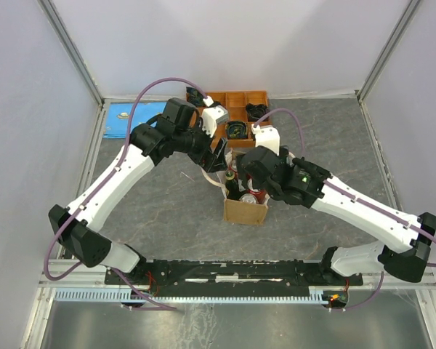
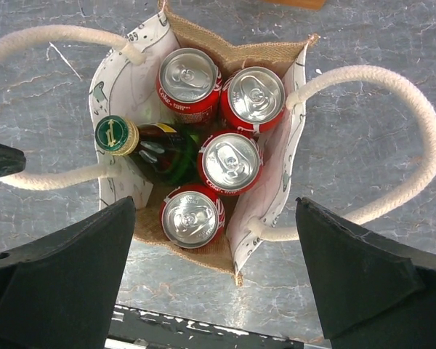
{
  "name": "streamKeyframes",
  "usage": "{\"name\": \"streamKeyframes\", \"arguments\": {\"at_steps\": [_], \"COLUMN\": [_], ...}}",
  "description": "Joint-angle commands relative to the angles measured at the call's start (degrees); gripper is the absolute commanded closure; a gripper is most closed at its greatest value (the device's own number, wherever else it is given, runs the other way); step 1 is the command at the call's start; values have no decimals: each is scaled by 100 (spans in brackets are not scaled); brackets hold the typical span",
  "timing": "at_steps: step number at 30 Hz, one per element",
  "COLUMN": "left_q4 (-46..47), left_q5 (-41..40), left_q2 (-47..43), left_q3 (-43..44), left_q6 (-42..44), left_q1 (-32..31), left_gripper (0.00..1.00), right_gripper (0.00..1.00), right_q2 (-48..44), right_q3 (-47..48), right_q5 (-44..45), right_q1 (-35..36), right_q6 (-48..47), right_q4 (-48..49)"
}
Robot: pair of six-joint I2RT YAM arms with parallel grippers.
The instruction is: Place the beverage into the canvas bag
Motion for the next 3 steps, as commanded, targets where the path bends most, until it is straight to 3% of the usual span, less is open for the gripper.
{"name": "streamKeyframes", "arguments": {"at_steps": [1,3], "left_q4": [268,272], "left_q5": [51,51], "left_q2": [-155,-147], "left_q3": [-42,-67], "left_q6": [-138,-129], "left_q1": [35,33], "left_gripper": [13,13], "right_gripper": [1,1], "right_q2": [-47,-24], "right_q3": [-62,-39], "right_q5": [210,243], "right_q1": [-6,-10], "right_q6": [261,291], "right_q4": [81,48]}}
